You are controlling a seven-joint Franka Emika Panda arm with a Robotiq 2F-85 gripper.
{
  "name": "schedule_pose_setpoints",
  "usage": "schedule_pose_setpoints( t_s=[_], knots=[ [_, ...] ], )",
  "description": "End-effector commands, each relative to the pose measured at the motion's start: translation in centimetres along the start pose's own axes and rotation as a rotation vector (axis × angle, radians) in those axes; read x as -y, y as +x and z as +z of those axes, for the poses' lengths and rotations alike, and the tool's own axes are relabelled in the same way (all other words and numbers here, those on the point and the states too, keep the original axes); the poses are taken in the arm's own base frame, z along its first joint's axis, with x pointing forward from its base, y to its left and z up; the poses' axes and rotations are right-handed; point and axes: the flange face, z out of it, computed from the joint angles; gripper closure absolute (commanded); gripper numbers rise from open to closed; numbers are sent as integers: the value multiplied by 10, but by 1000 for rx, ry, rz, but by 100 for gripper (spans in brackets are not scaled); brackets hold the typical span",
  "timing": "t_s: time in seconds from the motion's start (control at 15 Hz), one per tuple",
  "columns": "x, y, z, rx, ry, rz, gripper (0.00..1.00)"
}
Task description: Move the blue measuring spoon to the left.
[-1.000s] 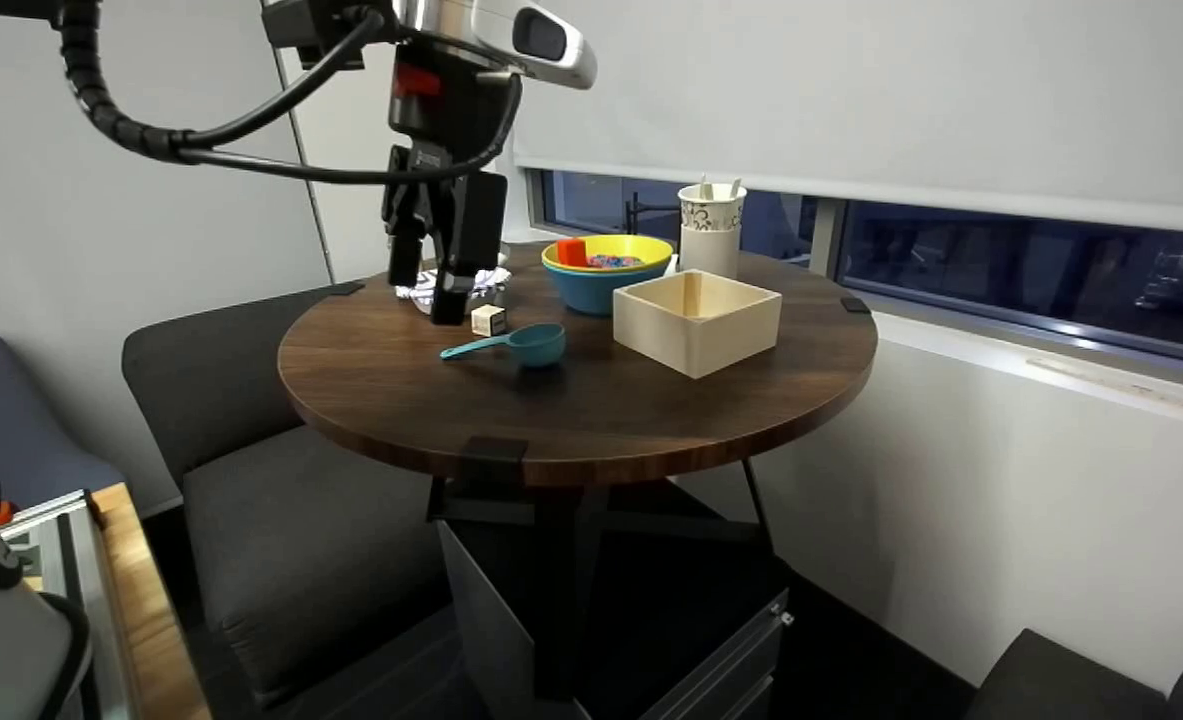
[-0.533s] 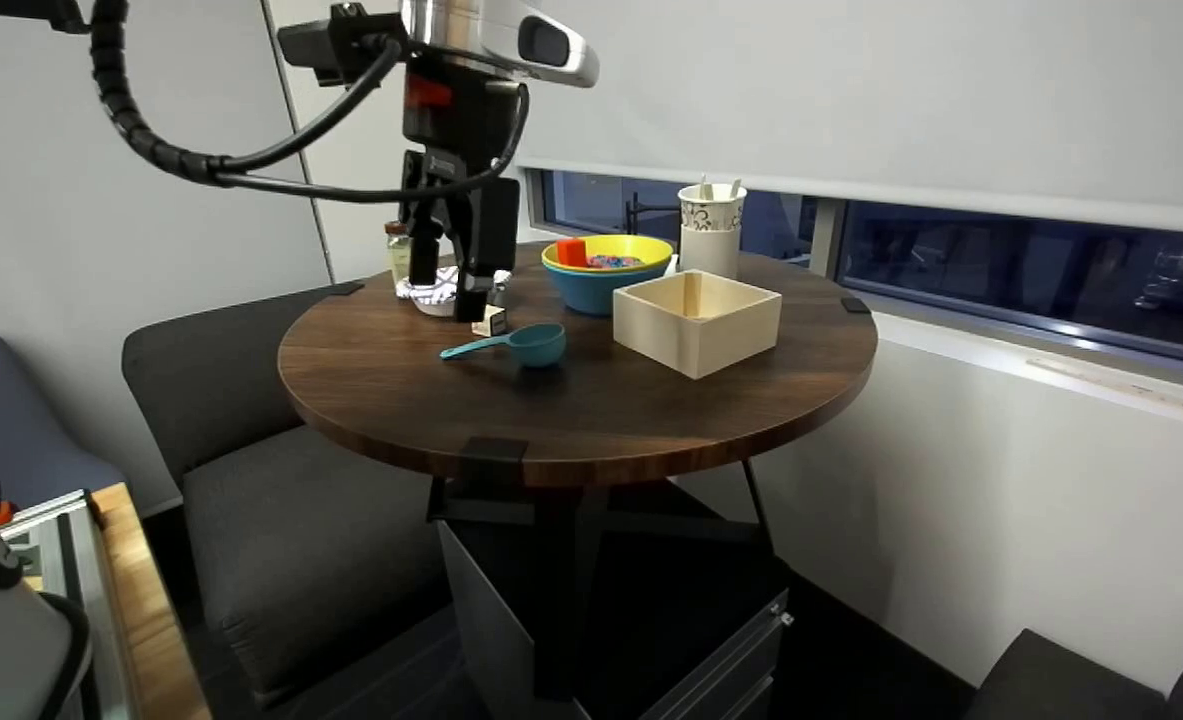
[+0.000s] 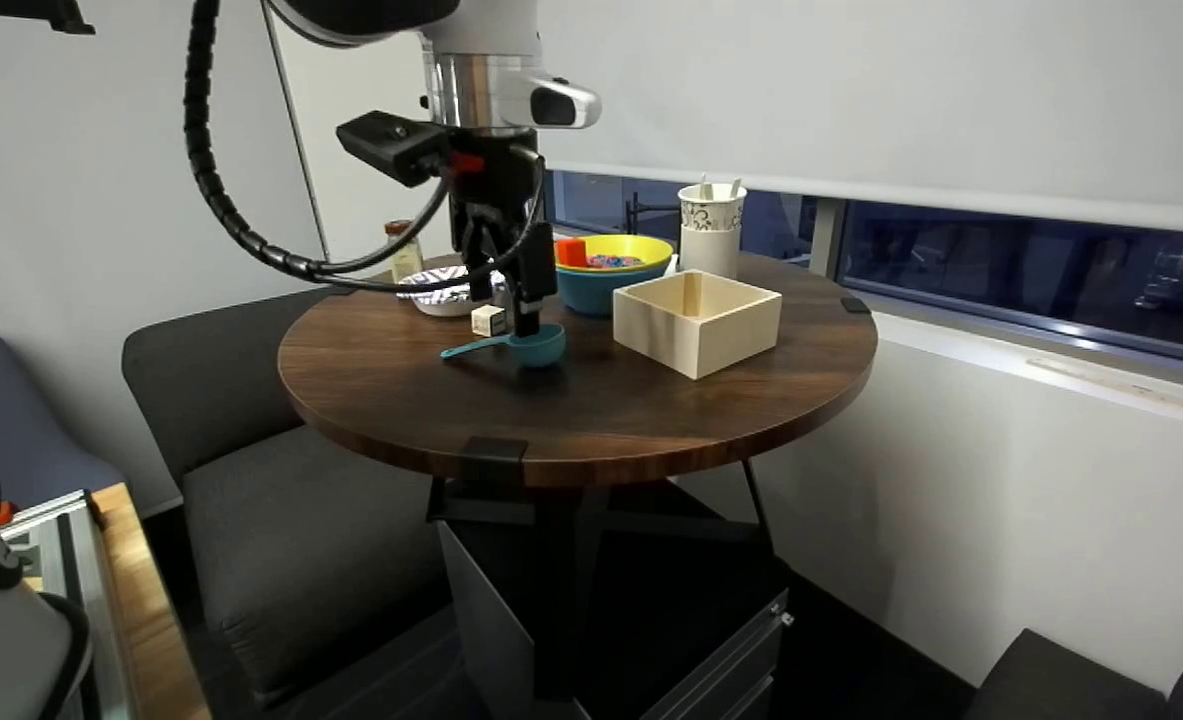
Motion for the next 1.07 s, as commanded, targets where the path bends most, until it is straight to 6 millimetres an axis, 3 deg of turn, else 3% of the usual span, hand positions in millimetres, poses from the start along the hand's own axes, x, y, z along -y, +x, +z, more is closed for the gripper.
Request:
schedule_pose_setpoints(
  t_s=[0.0, 0.27, 0.33, 0.4, 1.0],
  knots=[
    [0, 12, 15, -72, -14, 38, 0],
    [0, 19, 27, -95, -2, 72, 0],
    [1, 19, 29, -91, 0, 78, 11],
    [1, 20, 31, -90, -1, 83, 27],
    [2, 25, 43, -103, -17, 109, 96]
  ],
)
